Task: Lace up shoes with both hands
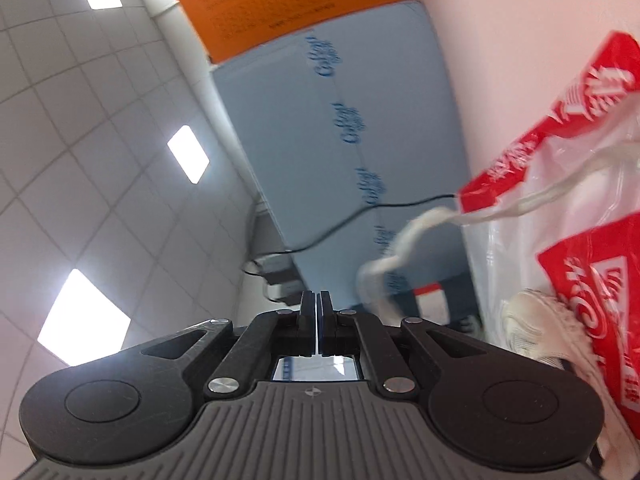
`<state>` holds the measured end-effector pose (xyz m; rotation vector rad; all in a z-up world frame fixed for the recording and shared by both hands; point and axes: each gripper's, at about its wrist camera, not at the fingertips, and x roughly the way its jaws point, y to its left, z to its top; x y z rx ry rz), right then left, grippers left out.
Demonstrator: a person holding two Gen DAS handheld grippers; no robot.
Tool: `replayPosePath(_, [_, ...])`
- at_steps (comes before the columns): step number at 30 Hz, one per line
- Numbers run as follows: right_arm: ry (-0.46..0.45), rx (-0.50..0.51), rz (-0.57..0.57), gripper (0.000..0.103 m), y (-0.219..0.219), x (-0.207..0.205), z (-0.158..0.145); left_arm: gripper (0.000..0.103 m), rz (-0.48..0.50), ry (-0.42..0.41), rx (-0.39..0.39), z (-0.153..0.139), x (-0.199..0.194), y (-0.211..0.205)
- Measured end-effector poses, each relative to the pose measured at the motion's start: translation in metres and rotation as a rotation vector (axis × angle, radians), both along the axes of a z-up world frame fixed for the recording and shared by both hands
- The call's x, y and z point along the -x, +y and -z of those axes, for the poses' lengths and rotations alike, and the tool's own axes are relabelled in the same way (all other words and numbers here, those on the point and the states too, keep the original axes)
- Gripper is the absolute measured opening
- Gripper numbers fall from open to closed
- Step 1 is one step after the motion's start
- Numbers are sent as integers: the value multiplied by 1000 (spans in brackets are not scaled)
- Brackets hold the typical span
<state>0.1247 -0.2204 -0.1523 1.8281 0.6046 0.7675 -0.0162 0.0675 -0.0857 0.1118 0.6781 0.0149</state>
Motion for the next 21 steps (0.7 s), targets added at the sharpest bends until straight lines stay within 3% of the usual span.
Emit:
replayPosePath(4, [-54,76,4,3,-13,-7,-18,31,-2,0,-3,0,0,0])
replayPosePath(6, [-60,230,-41,5,-14,-11,-25,31,-3,0,-4,-1,0,-1])
replayPosePath(7, [-61,306,-63,12,-14,-12,-28,31,-3,-1,-4,-1,0,-1])
replayPosePath(8, [-38,362,-92,38,-11,-12,-26,31,-3,-2,-5,-1,0,-1])
replayPosePath(9, [5,403,-126,52,-7,-12,-21,31,-3,-3,-6,-1,1,-1])
replayPosePath(10, [47,442,-160,60,-2,-12,-15,31,-3,-5,-7,-1,1,-1])
replayPosePath(15, [169,600,-276,60,32,-7,17,28,23,-23,-37,-5,2,-2])
replayPosePath(18, [193,661,-330,60,55,-9,34,24,40,-28,-86,-7,2,-3])
replayPosePath(20, [188,678,-306,43,63,-9,41,23,45,-27,-98,-8,2,-3])
replayPosePath(21, [189,665,-276,12,63,-7,44,22,47,-24,-100,-8,2,-3])
